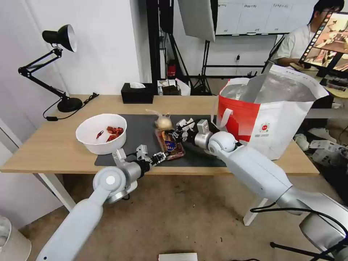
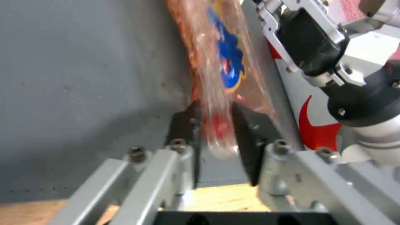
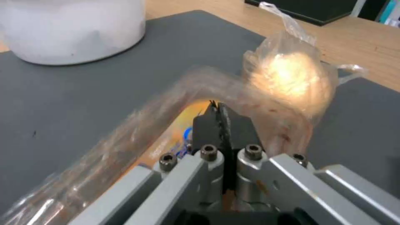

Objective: Pick up the trash from the table and place it into the takeout bag.

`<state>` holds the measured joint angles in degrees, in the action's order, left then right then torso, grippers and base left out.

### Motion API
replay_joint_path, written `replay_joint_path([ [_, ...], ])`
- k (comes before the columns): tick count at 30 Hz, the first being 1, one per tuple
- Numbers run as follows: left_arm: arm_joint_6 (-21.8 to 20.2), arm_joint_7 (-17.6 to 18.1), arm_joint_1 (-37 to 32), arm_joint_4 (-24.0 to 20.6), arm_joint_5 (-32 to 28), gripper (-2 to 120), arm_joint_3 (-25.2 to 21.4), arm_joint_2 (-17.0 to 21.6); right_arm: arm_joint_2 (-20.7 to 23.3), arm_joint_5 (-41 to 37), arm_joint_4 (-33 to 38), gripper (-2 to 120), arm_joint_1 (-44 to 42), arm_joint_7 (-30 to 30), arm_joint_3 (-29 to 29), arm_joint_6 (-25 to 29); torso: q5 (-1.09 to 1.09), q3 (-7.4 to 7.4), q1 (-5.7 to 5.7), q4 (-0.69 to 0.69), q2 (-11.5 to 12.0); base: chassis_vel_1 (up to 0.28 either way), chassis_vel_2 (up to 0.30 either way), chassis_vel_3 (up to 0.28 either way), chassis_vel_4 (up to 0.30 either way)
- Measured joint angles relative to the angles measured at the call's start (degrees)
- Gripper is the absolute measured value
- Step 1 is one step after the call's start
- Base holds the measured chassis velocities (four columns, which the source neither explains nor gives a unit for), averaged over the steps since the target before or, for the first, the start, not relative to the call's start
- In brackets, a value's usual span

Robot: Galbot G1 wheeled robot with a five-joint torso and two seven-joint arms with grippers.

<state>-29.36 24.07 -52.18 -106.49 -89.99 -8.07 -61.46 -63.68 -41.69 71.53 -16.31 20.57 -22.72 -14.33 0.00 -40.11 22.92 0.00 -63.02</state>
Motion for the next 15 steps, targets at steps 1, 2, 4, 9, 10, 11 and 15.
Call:
replay_joint_path([
  [1,0.3,0.0,0.0,0.0,0.1,17,0.1,0.0,0.2,-0.2,0.2,0,-0.1,-0.1,0.1,0.0,0.0,0.0,0.0,0.0,0.0,0.0,0.0,0.0,0.0],
  [2,0.6,0.0,0.0,0.1,0.1,9,0.2,-0.1,0.4,-0.7,0.5,0,-0.4,-0.3,0.4,0.0,0.0,0.0,0.0,0.0,0.0,0.0,0.0,0.0,0.0],
  [4,0.8,0.0,0.0,0.3,0.2,4,0.2,-0.2,0.6,-1.2,0.9,0,-0.7,-0.4,0.8,0.1,0.0,0.0,0.0,0.0,0.0,0.0,0.0,0.0,0.0],
  [9,1.1,-0.1,-0.3,0.3,0.3,0,0.0,-0.6,1.5,-4.4,2.8,0,-2.0,-1.4,2.5,0.8,0.0,0.0,0.0,0.0,0.0,0.0,0.0,0.0,0.0],
  [10,1.2,-0.1,-0.4,0.3,0.3,0,-0.1,-0.6,1.8,-4.8,3.2,0,-2.4,-1.6,2.8,1.0,0.0,0.0,0.0,0.0,0.0,0.0,0.0,0.0,0.0],
  [11,1.2,-0.1,-0.4,0.3,0.3,0,-0.1,-0.6,1.8,-4.8,3.2,0,-2.4,-1.6,2.8,1.0,0.0,0.0,0.0,0.0,0.0,0.0,0.0,0.0,0.0],
  [15,1.9,-0.2,-0.9,-0.4,0.6,0,-0.5,-0.7,2.6,-6.9,5.1,0,-3.9,-2.6,4.4,2.4,0.0,0.0,0.0,0.0,0.0,0.0,0.0,0.0,0.0],
])
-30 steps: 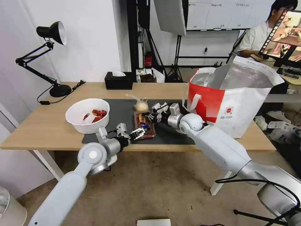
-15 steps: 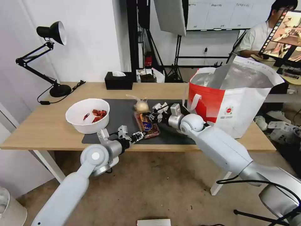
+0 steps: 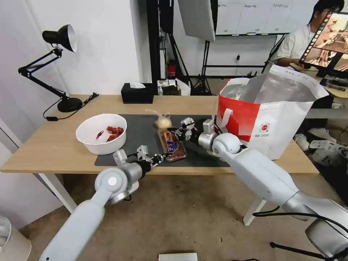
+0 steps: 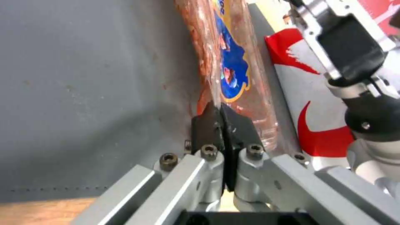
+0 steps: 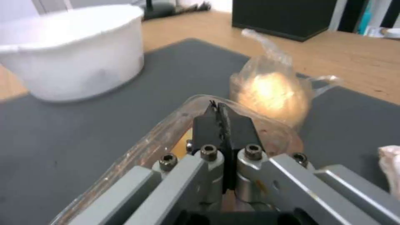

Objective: Pick up the trash from the table and place it into the takeout bag.

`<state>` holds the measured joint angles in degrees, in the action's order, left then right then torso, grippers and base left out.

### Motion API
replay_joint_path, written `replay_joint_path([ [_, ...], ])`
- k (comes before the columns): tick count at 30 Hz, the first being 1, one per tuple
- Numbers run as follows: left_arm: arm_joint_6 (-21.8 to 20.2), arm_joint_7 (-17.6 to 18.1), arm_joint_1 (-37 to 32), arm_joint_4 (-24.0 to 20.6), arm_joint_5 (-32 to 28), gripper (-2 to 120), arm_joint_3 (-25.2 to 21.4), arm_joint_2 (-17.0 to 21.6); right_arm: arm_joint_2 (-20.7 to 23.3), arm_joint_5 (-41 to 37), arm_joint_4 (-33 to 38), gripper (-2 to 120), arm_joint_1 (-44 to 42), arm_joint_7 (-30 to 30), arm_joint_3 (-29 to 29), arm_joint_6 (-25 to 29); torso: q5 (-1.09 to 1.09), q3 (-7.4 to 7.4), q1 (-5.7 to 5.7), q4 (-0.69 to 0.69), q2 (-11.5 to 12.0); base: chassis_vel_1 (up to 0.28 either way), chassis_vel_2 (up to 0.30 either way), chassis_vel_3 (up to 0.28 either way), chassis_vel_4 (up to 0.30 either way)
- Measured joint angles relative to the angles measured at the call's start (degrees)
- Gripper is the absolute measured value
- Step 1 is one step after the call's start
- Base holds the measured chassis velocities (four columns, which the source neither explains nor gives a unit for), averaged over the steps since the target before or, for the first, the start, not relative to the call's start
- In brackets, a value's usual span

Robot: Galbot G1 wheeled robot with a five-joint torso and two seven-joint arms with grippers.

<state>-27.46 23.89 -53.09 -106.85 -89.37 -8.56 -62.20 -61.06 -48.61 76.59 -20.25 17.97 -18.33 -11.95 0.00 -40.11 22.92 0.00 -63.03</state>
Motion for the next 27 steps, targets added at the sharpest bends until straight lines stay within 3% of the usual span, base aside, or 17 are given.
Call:
replay_joint_path([
  [2,1.0,-0.3,-0.4,-1.6,1.3,0,-1.3,0.2,1.3,-5.4,4.9,0,-3.2,-2.1,3.4,2.7,0.0,0.0,0.0,0.0,0.0,0.0,0.0,0.0,0.0],
  [4,1.4,-0.5,-0.6,-2.0,1.9,0,-1.7,0.3,1.7,-6.1,6.2,2,-4.1,-2.8,4.2,3.4,0.01,0.01,0.0,0.01,0.0,0.0,0.0,0.0,0.0],
  [7,3.3,-2.0,-1.4,-4.4,5.1,0,-3.7,1.3,4.6,-7.4,14.0,16,-10.9,-7.7,9.0,7.7,0.0,0.01,-0.01,0.01,0.0,0.0,0.0,0.0,0.0],
  [12,4.9,-3.1,-2.5,-6.8,8.1,0,-5.8,2.4,7.7,-6.6,22.3,31,-20.4,-11.8,15.3,10.0,0.0,0.01,-0.01,0.0,0.0,0.0,0.0,0.0,0.0],
  [15,7.1,-4.6,-3.1,-8.8,11.6,0,-8.3,4.4,12.0,-3.4,32.8,48,-33.1,-16.1,23.1,10.3,0.02,0.02,-0.02,-0.02,0.0,0.0,0.0,0.0,0.0],
  [18,7.9,-5.3,-2.1,-9.6,12.1,0,-9.1,6.0,13.4,-0.8,37.1,56,-39.0,-17.3,26.4,10.3,0.01,0.02,-0.02,0.02,0.0,0.0,0.0,0.0,0.0],
  [20,8.2,-5.5,-1.4,-10.0,12.1,0,-9.1,6.6,13.8,0.3,38.5,60,-41.3,-17.7,27.5,10.3,0.0,0.01,-0.02,0.01,0.0,0.0,0.0,0.0,0.0],
  [23,9.1,-6.0,3.6,-11.5,12.1,0,-7.8,8.5,14.2,5.9,44.1,75,-53.3,-19.1,33.9,11.3,0.0,0.02,-0.02,-0.01,0.0,0.0,0.0,0.0,0.0],
  [27,10.1,-6.1,10.8,-11.3,12.0,0,-3.5,8.8,12.6,10.1,46.7,88,-62.3,-19.6,38.7,12.4,-0.02,0.01,-0.02,0.0,0.0,0.0,0.0,0.0,0.0],
])
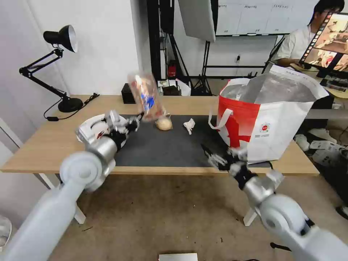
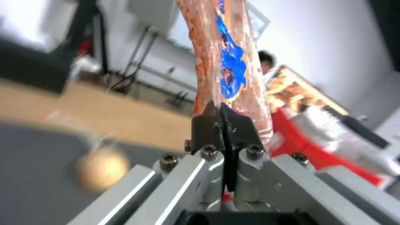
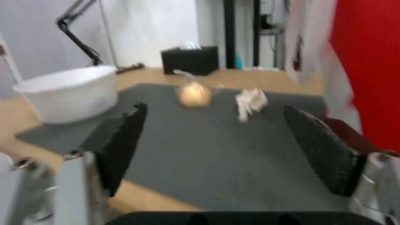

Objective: Pick up the trash from the table and place it into the takeout bag.

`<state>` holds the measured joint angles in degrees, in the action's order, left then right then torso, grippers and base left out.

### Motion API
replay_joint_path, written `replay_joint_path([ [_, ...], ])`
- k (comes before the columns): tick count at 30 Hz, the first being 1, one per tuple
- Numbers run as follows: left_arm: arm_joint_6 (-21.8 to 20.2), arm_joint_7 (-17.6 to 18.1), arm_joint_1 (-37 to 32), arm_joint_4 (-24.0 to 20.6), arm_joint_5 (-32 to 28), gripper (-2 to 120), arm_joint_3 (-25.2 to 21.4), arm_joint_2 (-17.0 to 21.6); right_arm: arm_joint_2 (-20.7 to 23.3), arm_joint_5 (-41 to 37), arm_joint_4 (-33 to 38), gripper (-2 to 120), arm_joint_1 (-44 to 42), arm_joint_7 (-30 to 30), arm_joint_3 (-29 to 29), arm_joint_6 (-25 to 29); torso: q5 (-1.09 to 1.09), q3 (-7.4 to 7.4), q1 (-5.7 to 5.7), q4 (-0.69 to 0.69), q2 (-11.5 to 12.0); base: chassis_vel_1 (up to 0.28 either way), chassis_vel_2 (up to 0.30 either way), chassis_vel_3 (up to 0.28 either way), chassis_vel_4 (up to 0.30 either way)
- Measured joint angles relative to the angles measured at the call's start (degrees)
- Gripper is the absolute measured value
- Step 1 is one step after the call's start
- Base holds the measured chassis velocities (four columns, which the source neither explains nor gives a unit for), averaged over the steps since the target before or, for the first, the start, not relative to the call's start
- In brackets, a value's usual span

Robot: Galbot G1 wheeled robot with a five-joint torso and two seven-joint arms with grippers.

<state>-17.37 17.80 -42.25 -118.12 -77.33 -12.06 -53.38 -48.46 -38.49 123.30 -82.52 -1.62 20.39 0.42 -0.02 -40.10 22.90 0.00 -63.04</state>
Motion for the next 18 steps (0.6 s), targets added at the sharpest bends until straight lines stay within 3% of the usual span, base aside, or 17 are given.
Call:
replay_joint_path([
  [1,0.6,0.2,6.2,1.6,0.2,0,4.7,-1.2,-1.7,2.0,0.4,96,-4.3,-0.2,2.9,0.3,0.02,-0.01,0.0,0.01,0.0,0.0,0.0,0.0,0.0],
  [4,1.0,0.3,9.7,2.9,0.6,0,7.6,-2.5,-2.7,3.1,0.4,99,-6.2,-0.3,4.3,0.4,0.01,-0.01,0.0,0.0,0.0,0.0,0.0,0.0,0.0],
  [8,3.1,0.6,25.4,12.7,6.3,0,22.3,-9.9,-6.2,5.6,0.0,100,-9.9,-0.5,6.9,0.4,-0.02,-0.01,0.02,-0.03,0.0,0.0,0.0,0.0,0.0],
  [9,3.1,0.6,25.4,12.7,6.3,0,22.3,-9.9,-6.2,5.6,0.0,100,-9.9,-0.5,6.9,0.4,-0.02,-0.01,0.02,-0.03,0.0,0.0,0.0,0.0,0.0],
  [12,4.1,-0.7,33.5,20.8,11.2,0,30.7,-14.9,-8.4,7.1,-0.2,100,-10.3,-0.5,6.6,0.4,-0.02,-0.02,0.03,-0.01,0.0,0.0,0.0,0.0,0.0],
  [14,4.2,-1.0,34.7,22.1,12.5,0,31.8,-15.7,-8.7,7.4,-0.2,100,-10.3,-0.5,6.5,0.4,-0.01,-0.02,0.03,-0.01,0.0,0.0,0.0,0.0,0.0],
  [16,4.4,-3.3,38.4,27.0,19.7,0,36.0,-18.6,-9.1,7.9,-0.1,100,-10.3,-0.5,6.2,0.3,0.0,-0.02,0.02,0.0,0.0,0.0,0.0,0.0,0.0],
  [17,4.4,-3.3,38.4,27.0,19.7,0,36.0,-18.6,-9.1,7.9,-0.1,100,-10.3,-0.5,6.2,0.3,0.0,-0.02,0.02,0.0,0.0,0.0,0.0,0.0,0.0],
  [18,4.5,-5.6,40.0,29.5,24.8,0,38.0,-20.0,-9.1,8.2,-0.1,100,-10.4,-0.5,6.1,0.3,0.0,-0.02,0.03,-0.01,0.0,0.0,0.0,0.0,0.0],
])
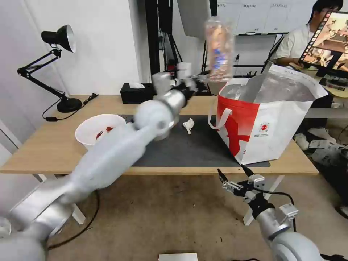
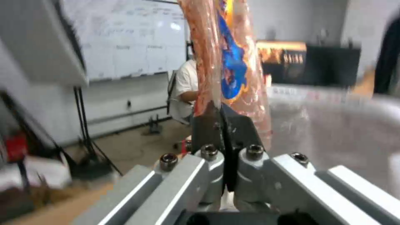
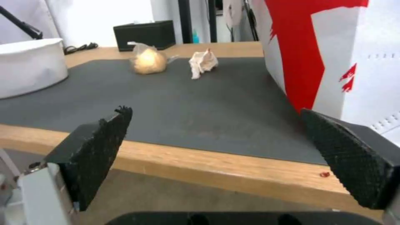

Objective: Pick up the trash from the table and place it into the takeout bag.

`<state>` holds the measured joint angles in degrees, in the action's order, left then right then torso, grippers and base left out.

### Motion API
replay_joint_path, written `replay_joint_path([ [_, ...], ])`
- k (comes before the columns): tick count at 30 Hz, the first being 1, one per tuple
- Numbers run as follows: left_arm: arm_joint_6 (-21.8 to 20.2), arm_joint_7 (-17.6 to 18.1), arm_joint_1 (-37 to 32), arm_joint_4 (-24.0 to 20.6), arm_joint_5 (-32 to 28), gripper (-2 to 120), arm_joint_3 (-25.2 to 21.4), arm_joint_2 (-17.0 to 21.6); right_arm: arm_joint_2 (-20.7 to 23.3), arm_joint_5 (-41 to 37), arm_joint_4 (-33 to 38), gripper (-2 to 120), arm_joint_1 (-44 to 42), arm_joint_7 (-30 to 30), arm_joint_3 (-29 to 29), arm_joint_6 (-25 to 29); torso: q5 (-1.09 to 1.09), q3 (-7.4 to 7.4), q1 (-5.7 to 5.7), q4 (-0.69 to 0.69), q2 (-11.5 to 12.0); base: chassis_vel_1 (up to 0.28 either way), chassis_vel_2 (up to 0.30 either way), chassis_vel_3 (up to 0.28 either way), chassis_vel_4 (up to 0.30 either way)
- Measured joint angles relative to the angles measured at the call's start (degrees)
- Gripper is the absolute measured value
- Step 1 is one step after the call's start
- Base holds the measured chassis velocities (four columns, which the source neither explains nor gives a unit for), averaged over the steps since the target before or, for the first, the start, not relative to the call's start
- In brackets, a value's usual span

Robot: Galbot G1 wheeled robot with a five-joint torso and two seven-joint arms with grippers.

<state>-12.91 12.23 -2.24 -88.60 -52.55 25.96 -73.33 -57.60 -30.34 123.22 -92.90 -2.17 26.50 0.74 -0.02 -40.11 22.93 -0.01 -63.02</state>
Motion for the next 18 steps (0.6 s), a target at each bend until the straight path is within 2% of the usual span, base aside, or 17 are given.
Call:
replay_joint_path([
  [2,0.2,-4.4,1.7,3.1,6.5,0,2.4,-1.4,0.0,0.1,0.0,100,-0.1,0.0,0.0,0.0,-0.01,0.0,0.0,-0.01,0.0,0.0,0.0,0.0,0.0],
  [3,0.2,-4.4,1.7,3.1,6.5,0,2.4,-1.4,0.0,0.1,0.0,100,-0.1,0.0,0.0,0.0,-0.01,0.0,0.0,-0.01,0.0,0.0,0.0,0.0,0.0],
  [6,1.6,-10.4,3.2,6.3,12.0,0,5.2,-2.2,0.2,0.1,-0.3,100,0.2,-0.1,-0.1,0.0,0.01,0.0,0.0,0.01,0.0,0.0,0.0,0.0,0.0],
  [11,1.9,-11.5,3.5,6.4,12.3,0,6.1,-2.1,0.3,0.1,-0.5,100,0.9,-0.2,-0.5,0.0,0.01,0.01,0.0,0.02,0.0,0.0,0.0,0.0,0.0],
  [13,2.2,-11.5,3.5,6.0,11.1,10,6.0,-1.7,0.4,0.1,-1.1,100,1.2,-0.2,-0.8,-0.1,0.02,0.01,0.0,0.02,0.0,0.0,0.0,0.0,0.0],
  [14,2.2,-11.5,3.5,6.0,11.1,10,6.0,-1.7,0.4,0.1,-1.1,100,1.2,-0.2,-0.8,-0.1,0.02,0.01,0.0,0.02,0.0,0.0,0.0,0.0,0.0],
  [17,2.7,-10.9,3.4,4.7,8.9,25,5.4,-0.6,0.4,0.0,-1.5,100,1.5,-0.2,-1.2,-0.1,0.02,0.01,0.0,0.02,0.0,0.0,0.0,0.0,0.0],
  [18,2.7,-10.9,3.4,4.7,8.9,25,5.4,-0.6,0.4,0.0,-1.5,100,1.5,-0.2,-1.2,-0.1,0.02,0.01,0.0,0.02,0.0,0.0,0.0,0.0,0.0],
])
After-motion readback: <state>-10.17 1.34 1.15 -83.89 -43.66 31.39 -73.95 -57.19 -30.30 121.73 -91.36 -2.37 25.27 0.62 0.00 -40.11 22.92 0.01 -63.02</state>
